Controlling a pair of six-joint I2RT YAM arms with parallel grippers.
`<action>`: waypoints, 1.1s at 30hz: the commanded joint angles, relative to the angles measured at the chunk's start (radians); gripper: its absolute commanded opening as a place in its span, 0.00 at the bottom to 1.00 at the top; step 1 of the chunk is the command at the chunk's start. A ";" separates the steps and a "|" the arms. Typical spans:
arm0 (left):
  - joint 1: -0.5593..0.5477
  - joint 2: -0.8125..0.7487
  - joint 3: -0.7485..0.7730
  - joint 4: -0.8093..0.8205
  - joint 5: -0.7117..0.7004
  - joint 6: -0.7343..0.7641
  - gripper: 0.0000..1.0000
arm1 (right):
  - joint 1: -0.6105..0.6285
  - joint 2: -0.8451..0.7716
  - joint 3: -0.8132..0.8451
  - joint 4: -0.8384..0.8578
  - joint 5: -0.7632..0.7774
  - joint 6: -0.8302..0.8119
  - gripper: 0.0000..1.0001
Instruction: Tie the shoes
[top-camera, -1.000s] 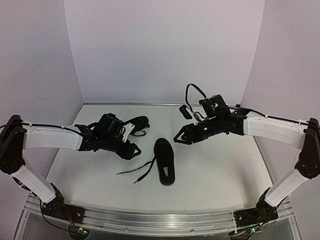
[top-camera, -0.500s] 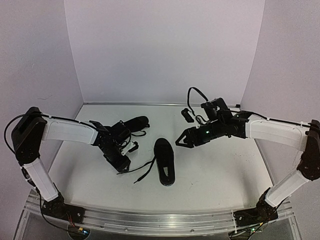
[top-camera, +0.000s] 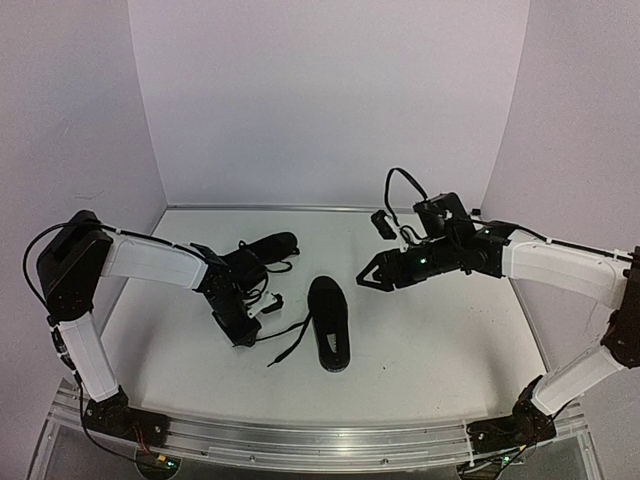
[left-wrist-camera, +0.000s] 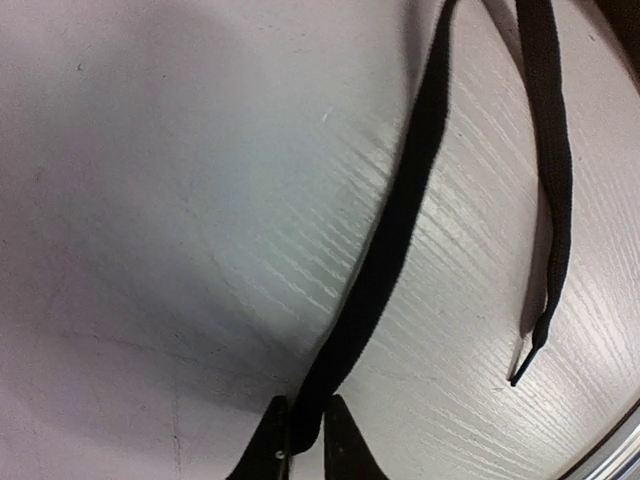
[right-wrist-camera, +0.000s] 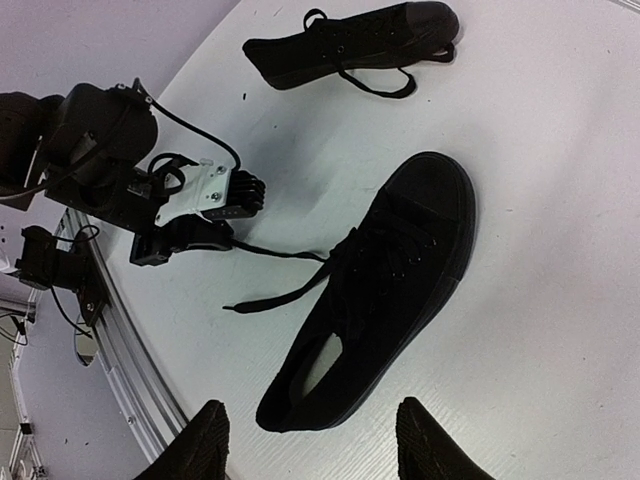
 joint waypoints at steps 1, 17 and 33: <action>-0.030 -0.023 0.039 -0.011 0.007 0.026 0.00 | -0.025 -0.052 -0.019 0.021 0.019 0.010 0.54; -0.204 -0.081 0.374 0.024 0.292 0.105 0.00 | -0.091 -0.115 -0.058 0.020 0.025 0.050 0.53; -0.297 0.269 0.692 0.111 0.323 0.140 0.00 | -0.152 -0.167 -0.126 0.012 0.011 0.067 0.51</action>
